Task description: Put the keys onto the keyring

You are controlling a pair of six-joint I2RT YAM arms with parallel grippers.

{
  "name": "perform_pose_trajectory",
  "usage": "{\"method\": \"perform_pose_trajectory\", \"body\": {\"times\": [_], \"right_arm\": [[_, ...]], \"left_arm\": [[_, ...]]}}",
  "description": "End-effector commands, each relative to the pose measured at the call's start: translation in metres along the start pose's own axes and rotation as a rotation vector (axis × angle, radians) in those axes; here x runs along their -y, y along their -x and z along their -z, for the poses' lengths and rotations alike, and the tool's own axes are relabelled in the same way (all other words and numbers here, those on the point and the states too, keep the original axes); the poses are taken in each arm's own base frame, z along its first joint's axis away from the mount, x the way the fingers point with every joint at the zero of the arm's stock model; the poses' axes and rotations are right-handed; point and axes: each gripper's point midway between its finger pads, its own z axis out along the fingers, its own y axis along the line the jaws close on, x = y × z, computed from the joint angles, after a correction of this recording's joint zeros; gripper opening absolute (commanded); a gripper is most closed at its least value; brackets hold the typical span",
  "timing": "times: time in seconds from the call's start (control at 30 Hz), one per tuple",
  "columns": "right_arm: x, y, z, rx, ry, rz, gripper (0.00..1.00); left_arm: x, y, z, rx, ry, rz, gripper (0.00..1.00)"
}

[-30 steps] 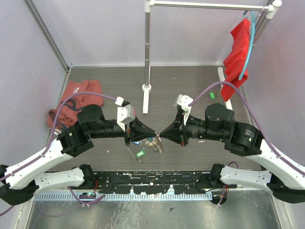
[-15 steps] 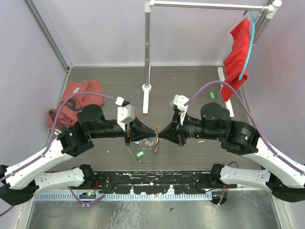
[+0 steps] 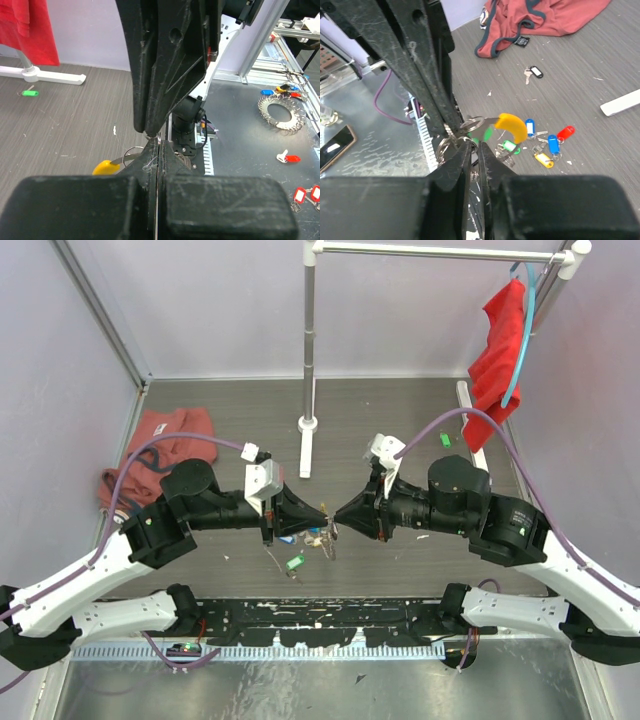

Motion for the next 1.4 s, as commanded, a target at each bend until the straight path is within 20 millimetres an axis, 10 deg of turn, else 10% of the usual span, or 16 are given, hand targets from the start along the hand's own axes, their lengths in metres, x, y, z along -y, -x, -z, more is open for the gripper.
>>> {"method": "perform_pose_trajectory", "body": {"times": [0.0, 0.63, 1.37], "right_arm": [[0.006, 0.023, 0.010, 0.096, -0.051, 0.023, 0.20], [-0.017, 0.044, 0.032, 0.244, 0.070, 0.176, 0.35], [-0.015, 0.011, 0.008, 0.150, 0.122, 0.202, 0.45]], "left_arm": [[0.009, 0.023, 0.004, 0.081, -0.030, -0.041, 0.00], [0.013, 0.034, 0.003, 0.193, -0.044, 0.019, 0.00], [0.008, 0.057, 0.006, 0.362, -0.014, 0.094, 0.00]]}}
